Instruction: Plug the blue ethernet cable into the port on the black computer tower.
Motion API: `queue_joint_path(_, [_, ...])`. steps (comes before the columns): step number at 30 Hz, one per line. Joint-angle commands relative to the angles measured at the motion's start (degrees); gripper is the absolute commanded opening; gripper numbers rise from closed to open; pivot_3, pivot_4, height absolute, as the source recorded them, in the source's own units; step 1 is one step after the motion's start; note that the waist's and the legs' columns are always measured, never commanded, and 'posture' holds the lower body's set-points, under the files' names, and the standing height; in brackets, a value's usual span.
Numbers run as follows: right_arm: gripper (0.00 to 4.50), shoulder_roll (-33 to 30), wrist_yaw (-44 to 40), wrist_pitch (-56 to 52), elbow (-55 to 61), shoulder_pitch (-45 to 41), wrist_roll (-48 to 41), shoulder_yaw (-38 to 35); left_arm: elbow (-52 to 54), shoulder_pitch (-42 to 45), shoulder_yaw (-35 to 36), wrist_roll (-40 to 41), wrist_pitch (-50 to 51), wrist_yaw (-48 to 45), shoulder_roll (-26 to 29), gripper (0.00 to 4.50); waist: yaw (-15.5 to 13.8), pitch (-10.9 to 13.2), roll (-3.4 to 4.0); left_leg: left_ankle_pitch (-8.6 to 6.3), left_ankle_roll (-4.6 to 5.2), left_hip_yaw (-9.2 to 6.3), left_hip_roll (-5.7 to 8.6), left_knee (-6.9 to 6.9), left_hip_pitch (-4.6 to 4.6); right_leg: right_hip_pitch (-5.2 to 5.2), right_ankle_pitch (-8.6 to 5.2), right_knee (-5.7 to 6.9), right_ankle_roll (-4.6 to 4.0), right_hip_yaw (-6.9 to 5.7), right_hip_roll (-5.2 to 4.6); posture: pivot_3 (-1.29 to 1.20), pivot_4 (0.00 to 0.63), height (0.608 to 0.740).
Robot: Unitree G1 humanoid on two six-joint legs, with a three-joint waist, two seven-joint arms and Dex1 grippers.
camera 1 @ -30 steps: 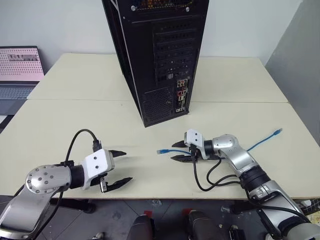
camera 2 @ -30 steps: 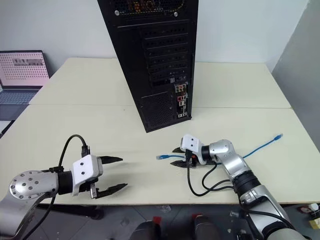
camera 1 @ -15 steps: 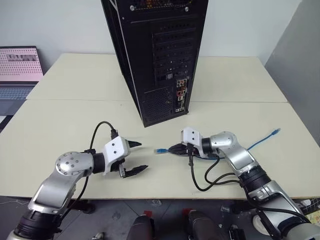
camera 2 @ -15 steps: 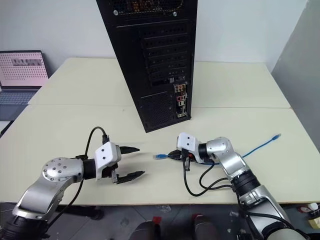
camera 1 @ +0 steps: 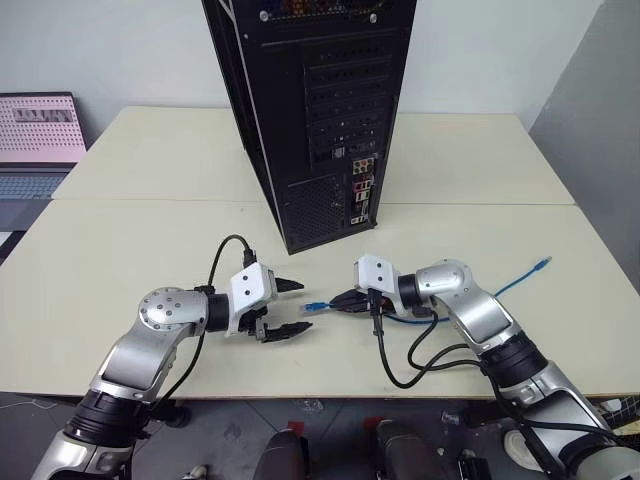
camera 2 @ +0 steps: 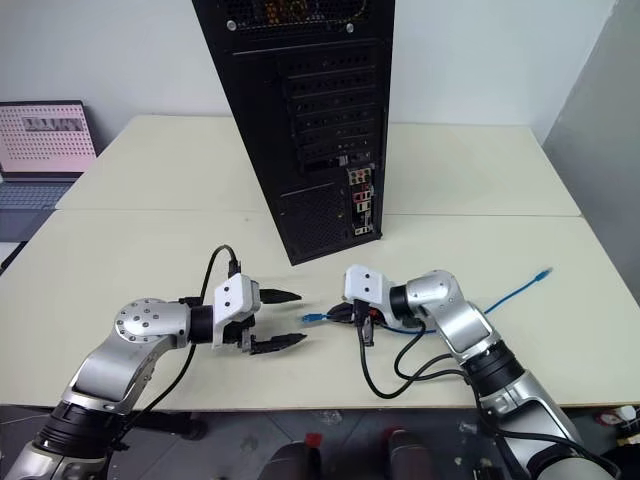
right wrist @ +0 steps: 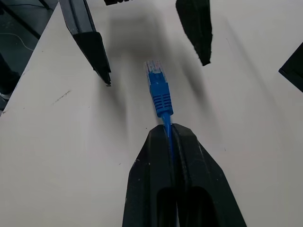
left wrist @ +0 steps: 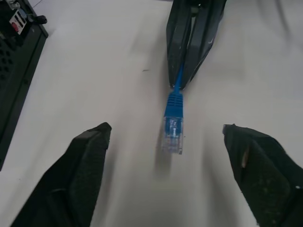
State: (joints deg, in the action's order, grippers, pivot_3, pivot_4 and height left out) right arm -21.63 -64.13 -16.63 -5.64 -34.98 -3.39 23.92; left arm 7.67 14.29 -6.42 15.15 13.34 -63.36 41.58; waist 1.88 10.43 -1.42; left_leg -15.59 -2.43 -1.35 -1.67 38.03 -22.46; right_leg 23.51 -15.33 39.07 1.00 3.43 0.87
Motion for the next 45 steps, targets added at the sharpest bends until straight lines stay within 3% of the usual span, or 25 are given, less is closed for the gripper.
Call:
queue_joint_path(1, [0.00, -0.2, -0.4, 0.2, 2.8, -0.3, -0.4, 0.1, 1.2, 0.2, 0.7, 0.4, -0.6, -0.8, 0.9, 2.89, 0.0, 0.0, 0.00, 0.00, 0.00, 0.00, 0.00, 0.00, 0.00, 0.00, 0.00, 0.00, 0.00, 0.00, 0.00, 0.00, 0.150, 0.740])
queue_joint_path(15, [0.00, 0.3, -0.5, -0.2, 4.0, -0.7, -0.7, 0.6, 0.2, -0.1, -1.1, -2.5, -2.6, 0.9, -0.6, 0.26, 0.0, 0.0, 0.00, 0.00, 0.00, -0.01, 0.00, 0.00, 0.00, 0.00, 0.00, 0.00, 0.00, -0.01, 0.00, 0.00, 0.150, 0.740])
queue_joint_path(23, [0.00, 0.2, -0.7, -0.1, 4.3, -0.7, -0.9, 0.6, 0.5, -0.8, -1.3, -3.0, -3.3, 1.0, -0.8, 0.26, 0.0, 0.0, 0.00, 0.00, 0.00, -0.03, 0.00, 0.00, 0.00, 0.00, 0.00, 0.00, 0.00, 0.00, 0.00, 0.00, 0.150, 0.740])
queue_joint_path(24, [0.49, 0.0, -1.1, 0.0, 4.4, -0.7, -0.9, 0.6, 0.6, -0.9, -1.2, -3.1, -3.7, 1.2, -0.9, 0.26, 0.0, 0.0, 0.00, 0.00, 0.00, -0.03, 0.00, 0.00, 0.00, 0.00, 0.00, 0.00, 0.00, 0.00, 0.00, 0.00, 0.150, 0.740])
queue_joint_path(28, [1.43, -1.3, -2.1, -0.3, 4.8, -1.2, -1.5, -0.5, 0.8, -1.6, -1.0, -4.2, -7.5, 2.2, -1.4, 0.26, 0.0, 0.0, 0.00, 0.00, 0.00, -0.05, -0.01, 0.00, 0.00, 0.00, 0.00, 0.00, 0.00, 0.00, -0.01, 0.00, 0.150, 0.740])
queue_joint_path(32, [2.29, -5.6, -4.8, -4.0, 8.1, -1.2, -4.6, -3.7, 1.1, -3.2, -1.7, -9.1, -18.8, 4.6, -2.1, 0.26, -0.1, 0.0, 0.00, 0.00, 0.00, -0.07, -0.03, 0.01, -0.02, 0.01, 0.00, -0.01, 0.00, 0.00, -0.06, 0.00, 0.150, 0.740])
queue_joint_path(36, [3.40, -7.5, -4.3, -15.4, 14.2, 0.8, -13.2, -9.4, -3.6, -1.7, -1.3, -18.3, -35.8, 12.0, -2.9, 0.26, -0.2, 0.0, 0.00, 0.00, 0.00, -0.10, -0.04, 0.01, -0.03, 0.00, 0.00, -0.02, 0.00, 0.02, -0.14, 0.00, 0.150, 0.740])
queue_joint_path(42, [3.44, -3.6, 4.3, -28.8, 18.7, 3.8, -21.0, -14.9, -9.6, -0.1, 1.9, -34.3, -62.3, 29.2, -3.5, 0.26, -0.1, 0.0, 0.00, 0.00, 0.00, -0.11, -0.05, -0.01, -0.03, -0.01, 0.01, -0.02, -0.01, 0.17, -0.26, 0.00, 0.150, 0.740])
queue_joint_path(45, [3.44, -1.4, 7.7, -31.8, 20.4, 4.6, -23.1, -15.7, -9.8, -0.2, 3.2, -39.2, -67.5, 35.4, -4.4, 0.26, -0.1, 0.0, 0.00, 0.00, 0.00, -0.11, -0.06, -0.01, -0.05, -0.01, 0.01, -0.02, -0.01, 0.16, -0.27, 0.00, 0.150, 0.740])
